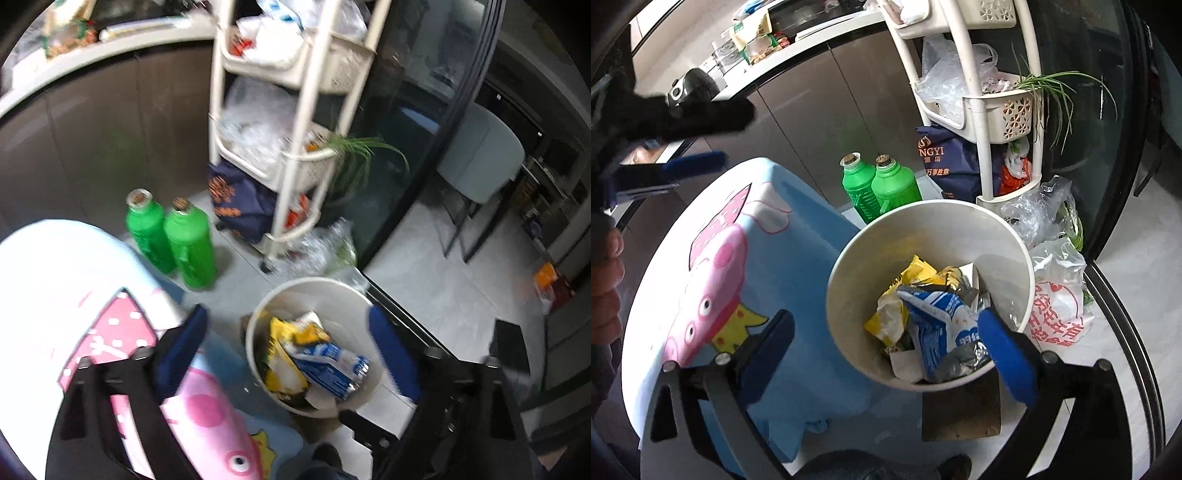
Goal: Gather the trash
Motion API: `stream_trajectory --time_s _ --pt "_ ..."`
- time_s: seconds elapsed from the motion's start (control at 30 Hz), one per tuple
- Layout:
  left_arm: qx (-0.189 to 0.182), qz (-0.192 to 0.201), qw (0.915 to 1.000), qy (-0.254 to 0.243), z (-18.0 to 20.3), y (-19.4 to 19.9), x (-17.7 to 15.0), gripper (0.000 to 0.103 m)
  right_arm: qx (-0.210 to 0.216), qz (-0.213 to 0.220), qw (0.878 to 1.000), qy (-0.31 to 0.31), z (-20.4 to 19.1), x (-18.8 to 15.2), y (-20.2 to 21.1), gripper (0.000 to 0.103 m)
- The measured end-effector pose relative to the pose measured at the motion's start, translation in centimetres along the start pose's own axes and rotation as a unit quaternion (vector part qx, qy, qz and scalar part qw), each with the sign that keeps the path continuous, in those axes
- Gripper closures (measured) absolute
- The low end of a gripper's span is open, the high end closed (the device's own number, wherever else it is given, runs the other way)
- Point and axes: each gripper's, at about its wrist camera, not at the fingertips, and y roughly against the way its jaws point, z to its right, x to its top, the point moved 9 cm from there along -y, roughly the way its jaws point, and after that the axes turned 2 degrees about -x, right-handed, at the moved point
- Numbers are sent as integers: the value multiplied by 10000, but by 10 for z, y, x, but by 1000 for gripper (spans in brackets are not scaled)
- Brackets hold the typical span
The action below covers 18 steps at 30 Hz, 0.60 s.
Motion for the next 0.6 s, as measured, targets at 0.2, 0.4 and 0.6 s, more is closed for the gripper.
stream_trajectory --time_s 0.2,0.4,0.6 --pt "192 249 9992 264 -15 36 -2 8 -234 77 9995 202 -16 1 21 3" --pt "621 535 9954 491 -38 96 -16 8 -342 249 9982 421 -46 12 58 3" --pt "1217 694 9860 900 -74 162 -43 8 -215 615 9960 607 -96 31 108 3"
